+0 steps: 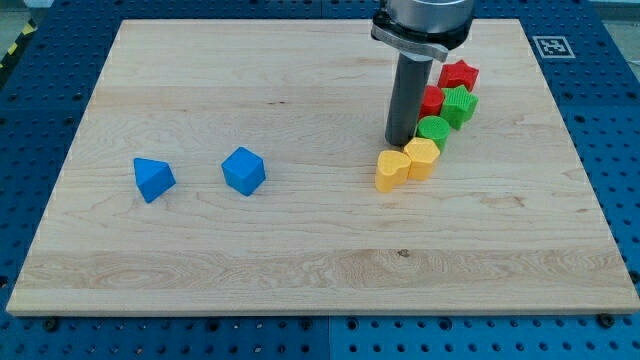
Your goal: Point your arm at green star
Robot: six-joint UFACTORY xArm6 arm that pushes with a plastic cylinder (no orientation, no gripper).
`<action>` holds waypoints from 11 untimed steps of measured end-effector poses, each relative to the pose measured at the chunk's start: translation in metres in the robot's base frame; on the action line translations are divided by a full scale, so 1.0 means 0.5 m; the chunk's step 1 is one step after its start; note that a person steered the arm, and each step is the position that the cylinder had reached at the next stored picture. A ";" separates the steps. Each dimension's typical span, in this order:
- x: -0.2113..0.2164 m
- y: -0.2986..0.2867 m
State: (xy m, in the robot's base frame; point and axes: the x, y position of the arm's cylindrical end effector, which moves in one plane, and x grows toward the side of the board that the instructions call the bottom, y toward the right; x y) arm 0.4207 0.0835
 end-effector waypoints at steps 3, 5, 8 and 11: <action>-0.225 -0.019; -0.329 0.260; -0.130 0.263; -0.111 0.260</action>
